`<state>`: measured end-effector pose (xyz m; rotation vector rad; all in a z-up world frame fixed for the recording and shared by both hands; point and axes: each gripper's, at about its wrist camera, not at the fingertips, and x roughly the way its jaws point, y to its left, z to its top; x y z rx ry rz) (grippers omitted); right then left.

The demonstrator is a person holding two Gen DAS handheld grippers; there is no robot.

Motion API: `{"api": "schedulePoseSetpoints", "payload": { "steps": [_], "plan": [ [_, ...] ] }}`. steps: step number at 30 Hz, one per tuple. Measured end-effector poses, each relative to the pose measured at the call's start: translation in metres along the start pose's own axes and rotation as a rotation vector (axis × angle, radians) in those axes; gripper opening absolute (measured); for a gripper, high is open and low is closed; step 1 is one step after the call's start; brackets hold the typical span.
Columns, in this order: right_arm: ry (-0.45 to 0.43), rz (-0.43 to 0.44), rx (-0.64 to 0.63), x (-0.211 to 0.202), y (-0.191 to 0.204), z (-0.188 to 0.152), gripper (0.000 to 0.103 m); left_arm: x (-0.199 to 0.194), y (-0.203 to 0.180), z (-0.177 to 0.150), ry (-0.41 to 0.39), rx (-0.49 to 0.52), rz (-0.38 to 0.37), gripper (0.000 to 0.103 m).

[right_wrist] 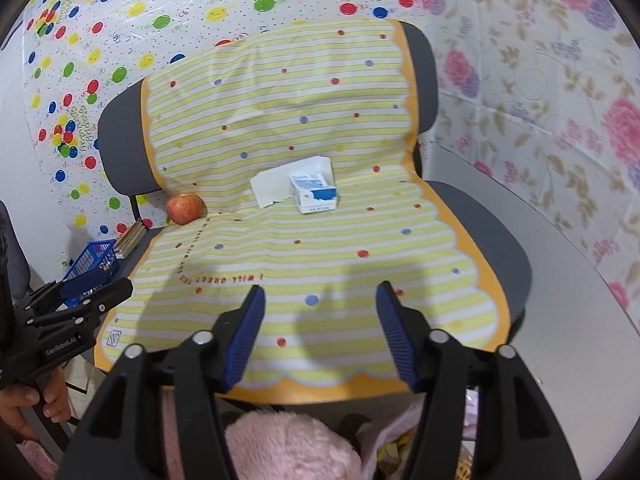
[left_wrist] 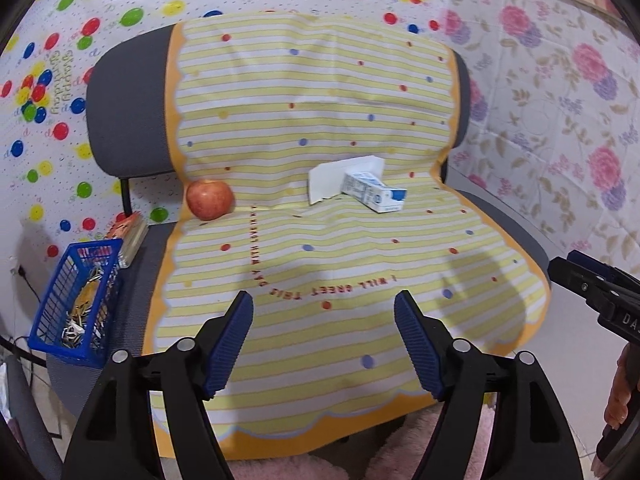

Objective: Collect trash
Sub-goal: 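Move both open tools back over the chair, then grasp the white milk carton with the right tool and lift it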

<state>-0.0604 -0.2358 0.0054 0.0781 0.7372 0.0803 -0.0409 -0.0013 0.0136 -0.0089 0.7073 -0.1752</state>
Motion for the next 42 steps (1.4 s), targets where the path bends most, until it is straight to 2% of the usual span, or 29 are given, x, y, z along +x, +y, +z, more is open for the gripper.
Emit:
{"api": "schedulePoseSetpoints", "payload": {
  "steps": [2, 14, 19, 23, 27, 30, 34, 42],
  "plan": [
    [0.003, 0.008, -0.014, 0.01, 0.005, 0.005, 0.068, 0.005, 0.009, 0.004, -0.005, -0.012, 0.021, 0.079],
    [0.025, 0.032, -0.029, 0.078, 0.014, 0.04, 0.07, 0.055, 0.045, 0.031, 0.031, -0.073, 0.066, 0.08],
    [0.041, 0.036, -0.036, 0.115, 0.013, 0.052, 0.07, 0.081, 0.049, 0.041, 0.041, -0.068, 0.089, 0.08],
    [0.059, 0.03, -0.053, 0.143, 0.013, 0.061, 0.07, 0.108, 0.051, 0.05, 0.056, -0.046, 0.119, 0.085],
    [0.071, 0.023, -0.069, 0.17, 0.01, 0.071, 0.07, 0.126, 0.05, 0.058, 0.066, -0.03, 0.139, 0.086],
    [0.078, 0.036, -0.082, 0.193, 0.007, 0.08, 0.071, 0.134, 0.05, 0.063, 0.068, -0.028, 0.143, 0.086],
    [0.105, 0.05, -0.092, 0.226, 0.004, 0.092, 0.077, 0.143, 0.052, 0.069, 0.071, -0.025, 0.148, 0.086],
    [0.11, 0.049, -0.087, 0.26, 0.001, 0.101, 0.077, 0.161, 0.06, 0.077, 0.084, -0.042, 0.158, 0.086]
  ]
}}
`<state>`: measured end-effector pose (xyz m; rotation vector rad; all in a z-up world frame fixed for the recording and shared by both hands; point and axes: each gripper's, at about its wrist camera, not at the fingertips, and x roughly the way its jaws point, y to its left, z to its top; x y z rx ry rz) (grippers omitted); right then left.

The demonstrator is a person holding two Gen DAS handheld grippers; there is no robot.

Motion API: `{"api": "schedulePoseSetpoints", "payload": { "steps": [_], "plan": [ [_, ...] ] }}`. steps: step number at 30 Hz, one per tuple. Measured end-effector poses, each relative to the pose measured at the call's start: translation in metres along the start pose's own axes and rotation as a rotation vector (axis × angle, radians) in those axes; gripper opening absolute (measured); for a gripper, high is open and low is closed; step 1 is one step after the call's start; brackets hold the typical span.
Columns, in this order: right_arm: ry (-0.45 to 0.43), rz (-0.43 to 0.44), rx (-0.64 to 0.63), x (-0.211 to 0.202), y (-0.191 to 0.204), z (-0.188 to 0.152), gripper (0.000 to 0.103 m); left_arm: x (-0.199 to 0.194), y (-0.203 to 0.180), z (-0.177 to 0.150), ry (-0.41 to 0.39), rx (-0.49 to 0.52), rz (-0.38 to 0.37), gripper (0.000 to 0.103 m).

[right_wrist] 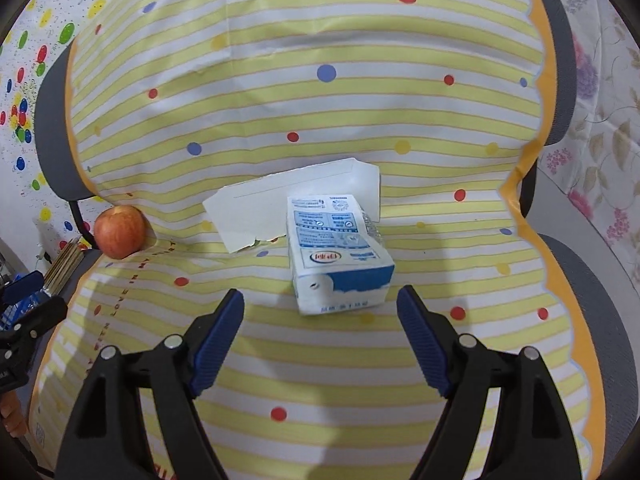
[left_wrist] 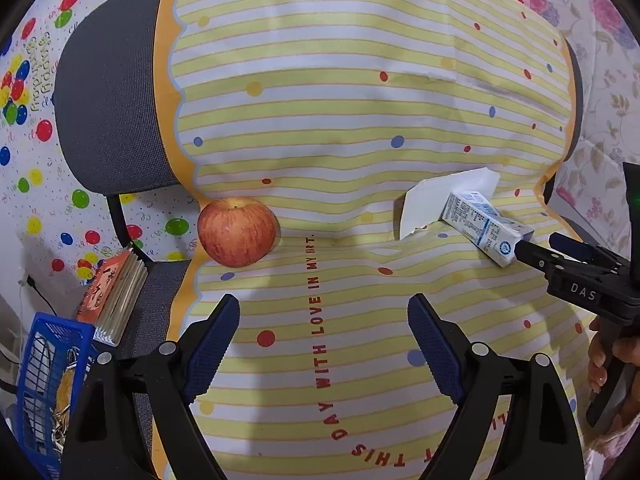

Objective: Collect trash
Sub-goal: 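Grasp the white milk carton with the right tool and lift it, then grasp the red envelope with the left tool while the right tool holds the carton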

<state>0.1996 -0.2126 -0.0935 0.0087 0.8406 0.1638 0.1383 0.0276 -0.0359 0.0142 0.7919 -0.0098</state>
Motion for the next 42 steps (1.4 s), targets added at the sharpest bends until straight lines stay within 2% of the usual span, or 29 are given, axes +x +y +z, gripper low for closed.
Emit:
{"api": "schedulePoseSetpoints", "payload": {
  "steps": [9, 10, 11, 17, 24, 30, 34, 42],
  "plan": [
    [0.064, -0.022, 0.032, 0.037, -0.015, 0.013, 0.077, 0.006, -0.003, -0.006, 0.024, -0.003, -0.011, 0.086],
    [0.067, -0.022, 0.03, 0.037, -0.015, 0.014, 0.069, 0.005, -0.004, -0.006, 0.022, 0.0, -0.01, 0.086],
    [0.066, -0.018, 0.031, 0.035, -0.014, 0.013, 0.067, 0.004, -0.005, -0.006, 0.019, 0.004, -0.012, 0.086],
    [0.037, -0.047, 0.0, -0.01, -0.004, -0.003, 0.066, 0.0, -0.017, -0.005, 0.001, 0.03, -0.046, 0.086],
    [0.012, -0.079, 0.03, -0.066, -0.009, -0.03, 0.066, 0.013, -0.038, -0.002, -0.003, 0.058, -0.083, 0.086],
    [-0.023, -0.111, 0.063, -0.093, -0.018, -0.044, 0.066, 0.032, -0.062, 0.004, -0.006, 0.133, -0.106, 0.086],
    [-0.036, -0.1, 0.093, -0.099, -0.026, -0.047, 0.066, 0.051, -0.074, 0.007, 0.021, 0.181, -0.119, 0.084],
    [-0.059, -0.1, 0.122, -0.101, -0.037, -0.041, 0.066, 0.093, -0.118, 0.029, 0.076, 0.367, -0.123, 0.075]
  ]
}}
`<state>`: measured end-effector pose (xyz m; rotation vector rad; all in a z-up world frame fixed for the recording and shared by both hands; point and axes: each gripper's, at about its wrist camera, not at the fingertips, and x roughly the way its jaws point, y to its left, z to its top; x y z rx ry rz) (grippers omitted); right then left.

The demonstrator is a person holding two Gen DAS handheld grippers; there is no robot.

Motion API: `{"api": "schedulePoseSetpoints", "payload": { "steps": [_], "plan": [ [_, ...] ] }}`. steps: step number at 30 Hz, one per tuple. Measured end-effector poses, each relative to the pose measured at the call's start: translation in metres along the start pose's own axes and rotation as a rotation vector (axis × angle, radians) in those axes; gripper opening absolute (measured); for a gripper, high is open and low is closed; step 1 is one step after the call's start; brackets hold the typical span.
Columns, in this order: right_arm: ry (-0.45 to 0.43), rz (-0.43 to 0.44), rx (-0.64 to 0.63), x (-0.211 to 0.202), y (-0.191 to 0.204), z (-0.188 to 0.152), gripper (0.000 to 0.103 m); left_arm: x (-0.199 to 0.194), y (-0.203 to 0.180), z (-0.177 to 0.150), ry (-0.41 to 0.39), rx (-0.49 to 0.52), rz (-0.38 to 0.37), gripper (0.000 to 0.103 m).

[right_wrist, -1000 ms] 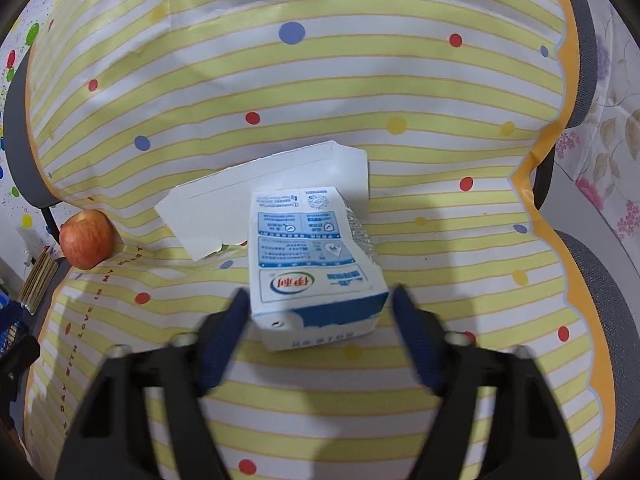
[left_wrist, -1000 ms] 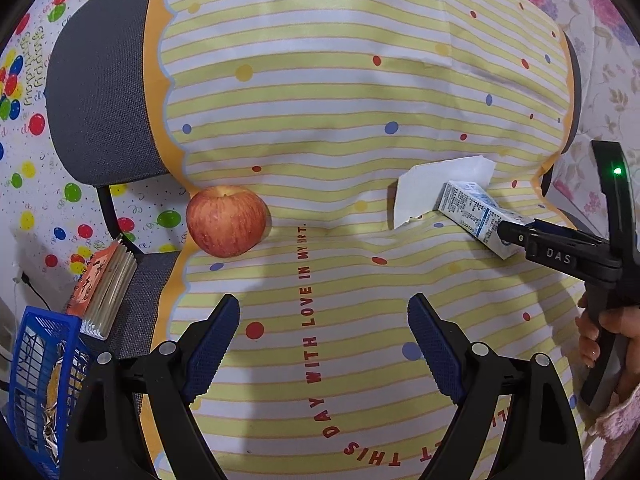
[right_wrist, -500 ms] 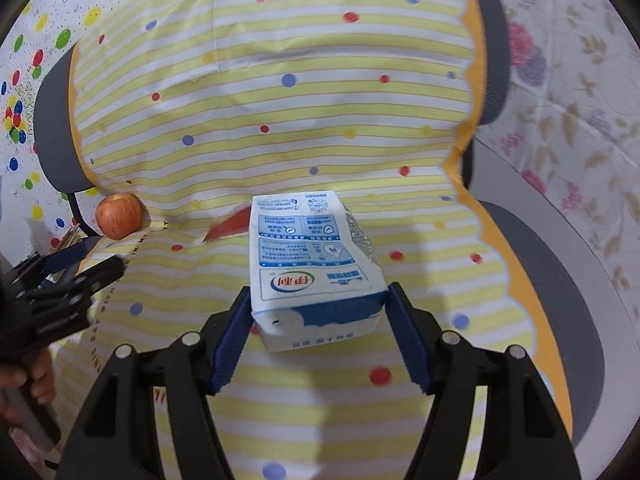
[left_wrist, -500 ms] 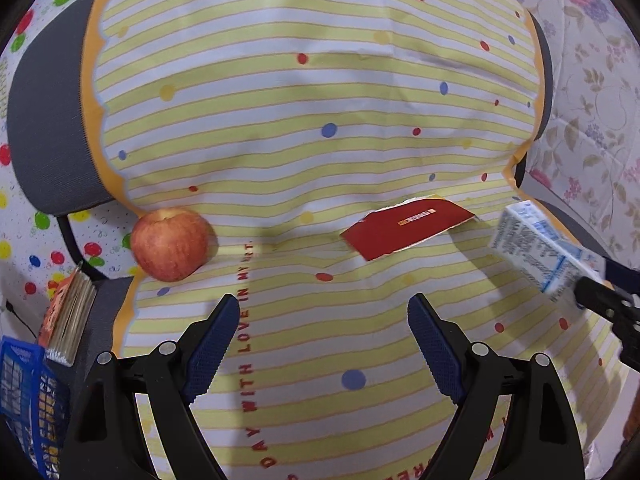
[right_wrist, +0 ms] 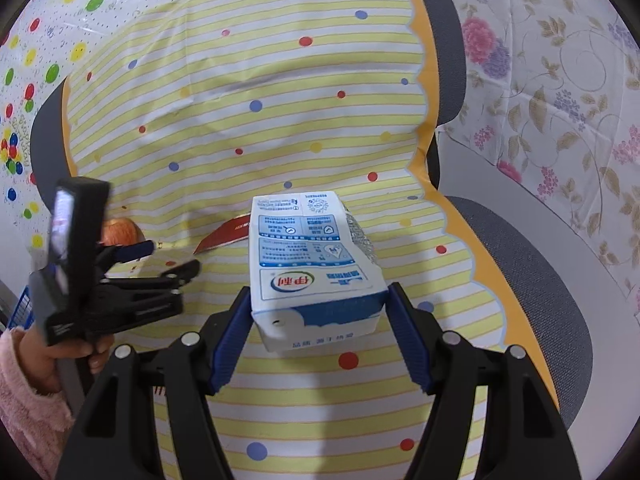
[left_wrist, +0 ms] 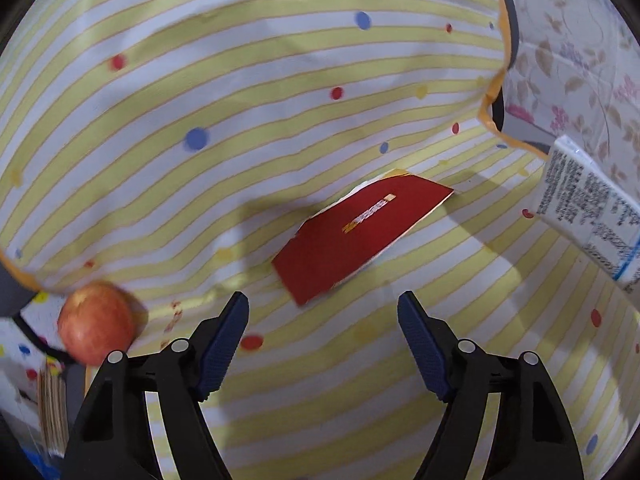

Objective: Collect trash
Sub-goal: 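Grasp the red envelope with the left tool while the right tool holds the carton, then carry the carton and envelope over the pink bin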

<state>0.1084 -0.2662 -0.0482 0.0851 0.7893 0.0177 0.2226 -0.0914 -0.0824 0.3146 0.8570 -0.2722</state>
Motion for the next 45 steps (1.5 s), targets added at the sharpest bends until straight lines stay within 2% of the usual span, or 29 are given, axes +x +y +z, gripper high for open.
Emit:
{"api": "schedulePoseSetpoints", "payload": {
  "steps": [6, 12, 16, 17, 19, 20, 21, 22, 24, 25, 30, 34, 35, 40, 45],
  "plan": [
    [-0.014, -0.004, 0.019, 0.0, -0.009, 0.005, 0.066, 0.026, -0.016, 0.021, 0.051, 0.074, -0.022, 0.071],
    [-0.017, -0.005, 0.032, 0.003, -0.017, 0.006, 0.066, 0.04, -0.029, 0.034, 0.049, 0.142, -0.021, 0.071],
    [-0.022, -0.006, 0.04, 0.003, -0.02, 0.005, 0.066, 0.048, -0.03, 0.044, 0.035, 0.17, 0.005, 0.069],
    [-0.023, -0.007, 0.041, 0.003, -0.021, 0.004, 0.066, 0.049, -0.029, 0.047, 0.033, 0.163, -0.014, 0.068],
    [-0.024, -0.01, 0.043, 0.001, -0.024, 0.003, 0.066, 0.049, -0.028, 0.048, 0.027, 0.163, -0.022, 0.058],
    [-0.025, -0.012, 0.044, 0.001, -0.025, 0.003, 0.066, 0.05, -0.028, 0.049, 0.024, 0.17, 0.018, 0.04],
    [-0.025, -0.016, 0.042, 0.0, -0.026, 0.003, 0.066, 0.051, -0.027, 0.05, 0.025, 0.168, 0.037, 0.034],
    [-0.026, -0.019, 0.042, -0.001, -0.028, 0.002, 0.066, 0.051, -0.024, 0.052, 0.022, 0.158, 0.04, 0.032],
    [-0.031, -0.023, 0.048, -0.003, -0.03, 0.002, 0.066, 0.048, -0.015, 0.054, 0.013, 0.115, 0.032, 0.017],
    [-0.034, -0.023, 0.051, -0.004, -0.031, 0.002, 0.066, 0.045, -0.011, 0.055, 0.009, 0.098, 0.02, 0.015],
    [-0.039, -0.025, 0.054, -0.009, -0.033, 0.0, 0.066, 0.003, -0.005, 0.054, -0.073, 0.05, -0.046, 0.005],
    [-0.045, -0.019, 0.058, -0.017, -0.032, -0.002, 0.066, -0.055, -0.001, 0.038, -0.141, -0.028, -0.158, 0.001],
    [-0.048, -0.017, 0.06, -0.02, -0.032, -0.003, 0.066, -0.069, -0.001, 0.031, -0.15, -0.051, -0.195, 0.001],
    [-0.055, -0.004, 0.073, -0.038, -0.029, -0.011, 0.066, -0.117, -0.014, -0.01, -0.185, -0.103, -0.242, 0.001],
    [-0.05, 0.002, 0.079, -0.057, -0.023, -0.025, 0.066, -0.147, -0.027, -0.057, -0.161, -0.144, -0.27, 0.001]
  ]
}}
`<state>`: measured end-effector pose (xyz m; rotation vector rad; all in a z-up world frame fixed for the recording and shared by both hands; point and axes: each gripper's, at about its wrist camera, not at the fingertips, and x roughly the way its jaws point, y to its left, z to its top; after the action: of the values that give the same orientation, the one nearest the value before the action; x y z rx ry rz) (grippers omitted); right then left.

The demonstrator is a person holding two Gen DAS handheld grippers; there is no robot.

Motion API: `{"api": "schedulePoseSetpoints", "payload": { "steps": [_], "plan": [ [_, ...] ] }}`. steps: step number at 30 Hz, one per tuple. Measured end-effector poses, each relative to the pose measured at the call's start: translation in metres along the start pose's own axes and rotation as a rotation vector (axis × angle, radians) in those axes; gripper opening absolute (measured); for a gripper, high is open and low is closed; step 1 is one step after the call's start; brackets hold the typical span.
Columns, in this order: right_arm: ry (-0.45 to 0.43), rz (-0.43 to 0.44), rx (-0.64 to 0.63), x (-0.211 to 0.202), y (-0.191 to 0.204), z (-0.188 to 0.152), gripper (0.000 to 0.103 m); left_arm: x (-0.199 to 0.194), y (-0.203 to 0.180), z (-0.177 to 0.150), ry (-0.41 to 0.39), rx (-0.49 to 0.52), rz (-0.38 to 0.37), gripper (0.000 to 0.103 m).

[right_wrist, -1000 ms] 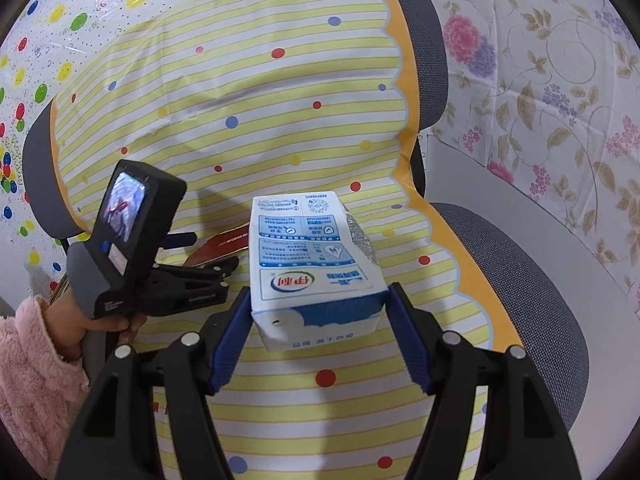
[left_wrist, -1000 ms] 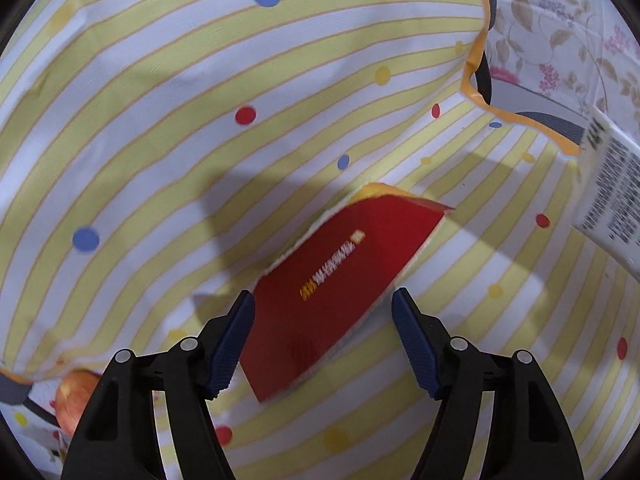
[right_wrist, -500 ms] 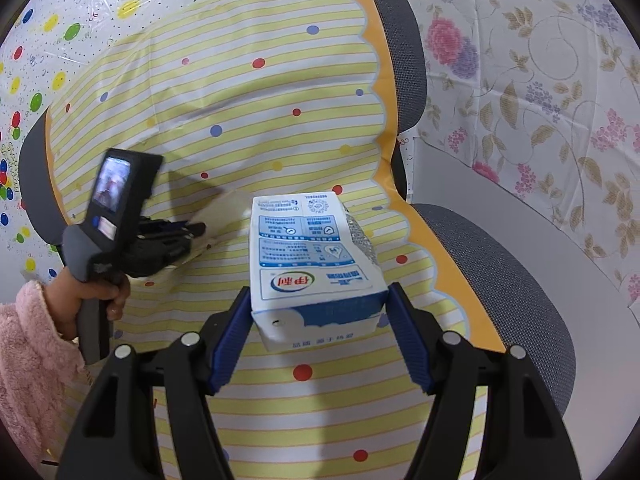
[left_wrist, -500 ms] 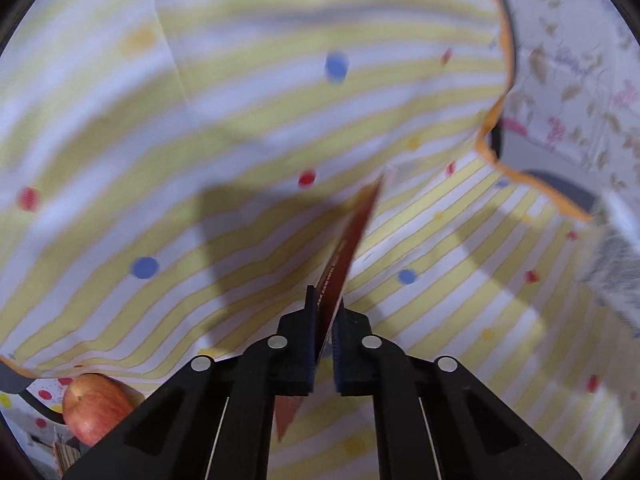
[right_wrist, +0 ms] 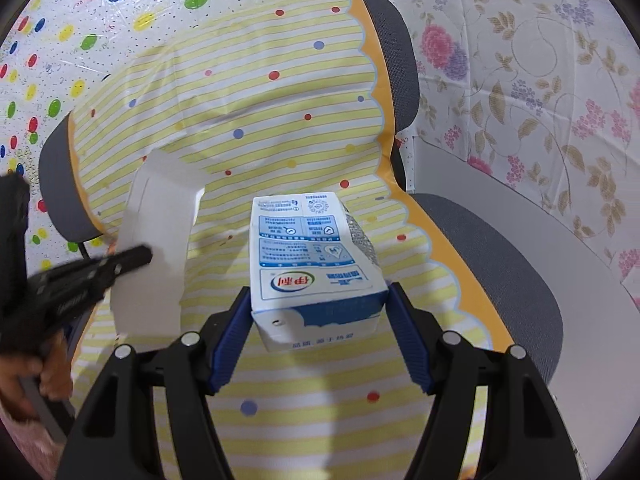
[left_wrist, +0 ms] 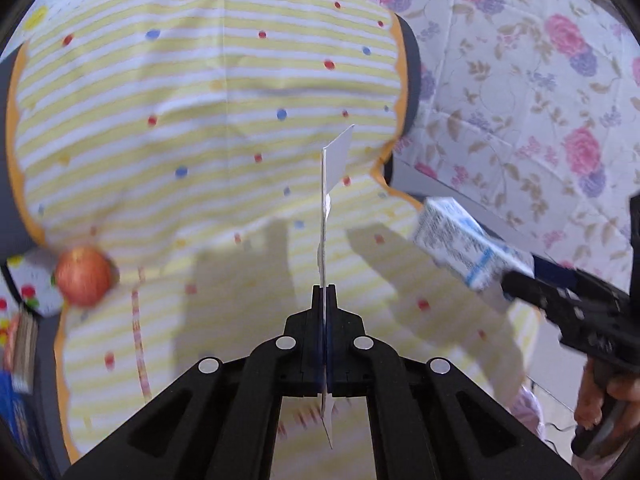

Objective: Collect trash
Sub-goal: 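Carry the carton and envelope over the pink bin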

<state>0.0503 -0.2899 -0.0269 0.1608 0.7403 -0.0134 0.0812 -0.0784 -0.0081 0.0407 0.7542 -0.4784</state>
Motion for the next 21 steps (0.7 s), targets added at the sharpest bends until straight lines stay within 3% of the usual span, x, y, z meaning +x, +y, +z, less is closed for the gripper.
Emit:
{"api": "schedulePoseSetpoints", "payload": {
  "steps": [4, 10, 17, 21],
  "plan": [
    [0.015, 0.001, 0.0, -0.018, 0.004, -0.018, 0.066, -0.025, -0.005, -0.03, -0.007, -0.048, 0.006, 0.001],
    [0.029, -0.009, -0.01, -0.048, 0.009, -0.045, 0.066, -0.068, -0.019, -0.06, -0.074, -0.015, 0.047, 0.001],
    [0.027, -0.027, -0.021, -0.085, 0.008, -0.071, 0.066, -0.096, -0.042, -0.085, -0.098, -0.024, 0.0, 0.001],
    [0.028, -0.056, -0.012, -0.104, 0.001, -0.085, 0.066, -0.105, -0.072, -0.098, -0.11, -0.005, -0.068, 0.001]
  ]
}}
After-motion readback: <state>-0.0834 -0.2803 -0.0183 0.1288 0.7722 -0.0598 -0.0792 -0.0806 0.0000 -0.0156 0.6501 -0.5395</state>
